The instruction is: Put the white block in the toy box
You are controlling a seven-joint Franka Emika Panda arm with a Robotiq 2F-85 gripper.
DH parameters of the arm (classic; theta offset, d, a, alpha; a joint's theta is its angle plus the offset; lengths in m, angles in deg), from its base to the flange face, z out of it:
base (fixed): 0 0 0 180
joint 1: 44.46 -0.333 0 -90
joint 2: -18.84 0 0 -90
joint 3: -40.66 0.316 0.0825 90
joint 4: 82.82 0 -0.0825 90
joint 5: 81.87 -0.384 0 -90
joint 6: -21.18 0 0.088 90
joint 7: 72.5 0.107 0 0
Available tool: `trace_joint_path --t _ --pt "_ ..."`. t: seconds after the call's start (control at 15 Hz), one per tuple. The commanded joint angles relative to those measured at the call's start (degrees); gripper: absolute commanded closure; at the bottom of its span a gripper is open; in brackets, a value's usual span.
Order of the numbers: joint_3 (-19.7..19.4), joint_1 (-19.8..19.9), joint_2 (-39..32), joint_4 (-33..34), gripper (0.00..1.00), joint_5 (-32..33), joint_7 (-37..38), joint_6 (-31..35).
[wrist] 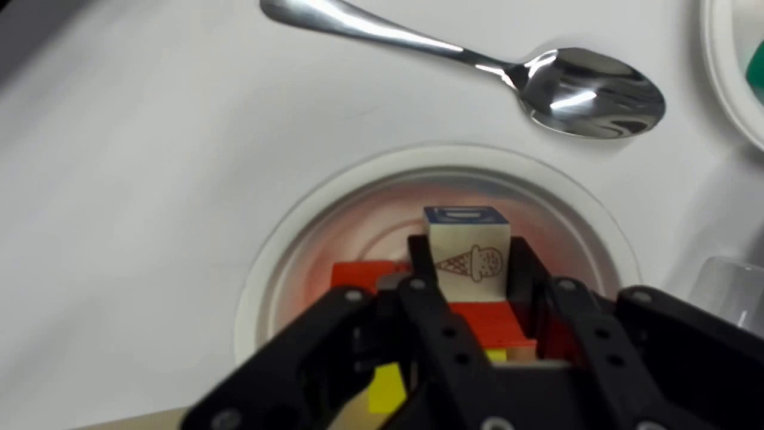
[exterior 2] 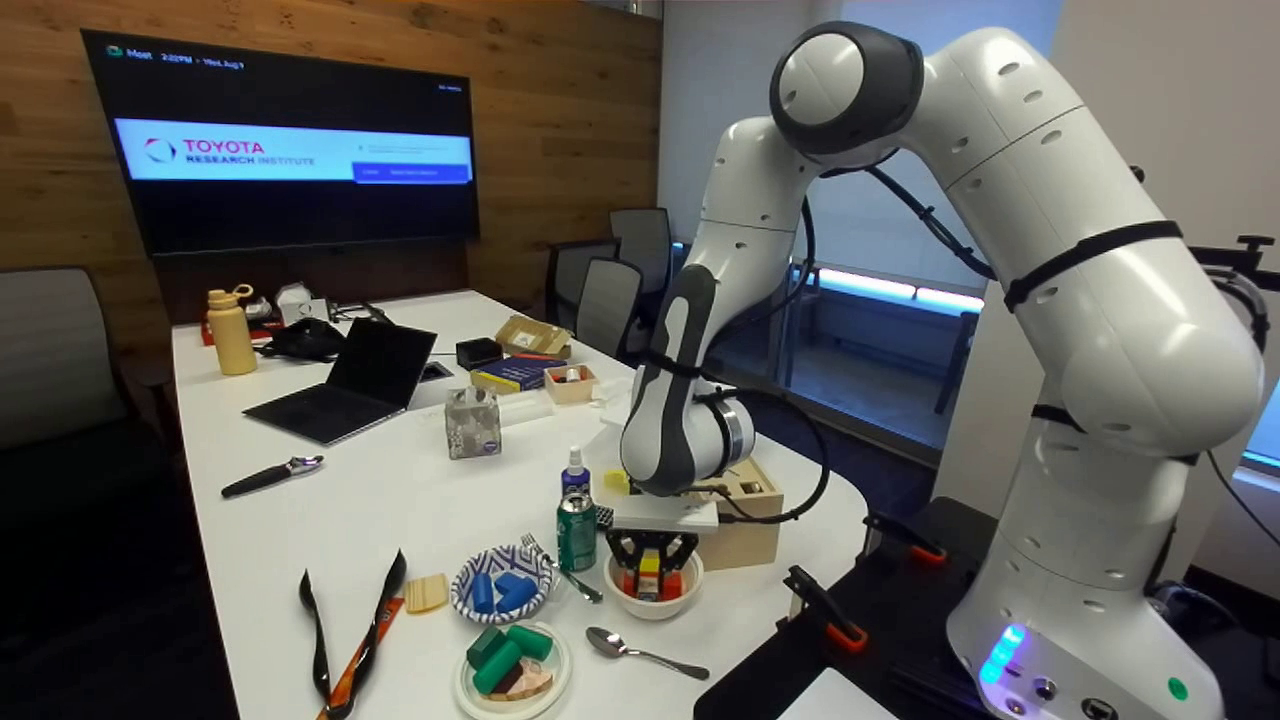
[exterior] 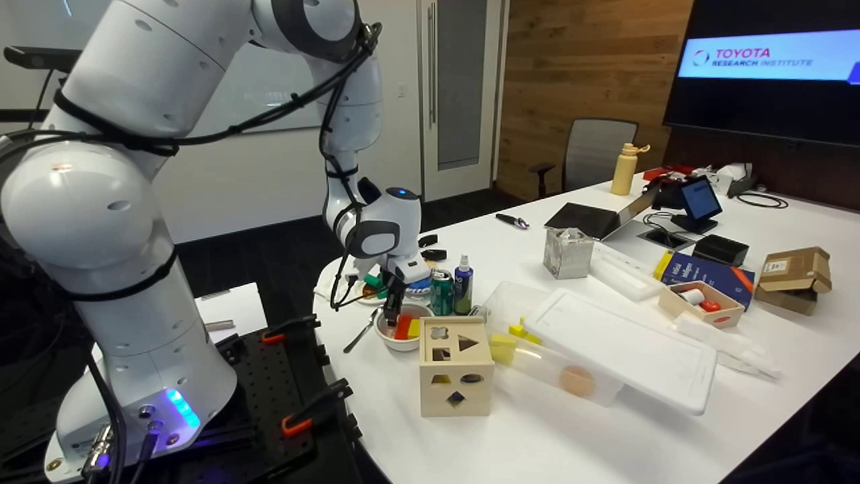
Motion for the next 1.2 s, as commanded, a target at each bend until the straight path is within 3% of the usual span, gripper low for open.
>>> trace_joint_path --t 0.0,0.33,0.6,0.8,1.13 --pt "-0.8 -1.1 8.8 -2.4 0.92 -2.1 -1.4 -9.2" --pt "-4.6 -0.5 19.0 -3.2 0.92 0.9 -2.6 -20.6" --pt "-9.9 0.1 27.7 -5.1 0.92 7.9 -4.1 -25.6" --pt "-11.8 3.0 32.7 -6.6 0.92 12.3 -8.5 -28.6" --pt "-13.0 9.5 34.9 -10.0 0.92 11.1 -19.9 -27.7"
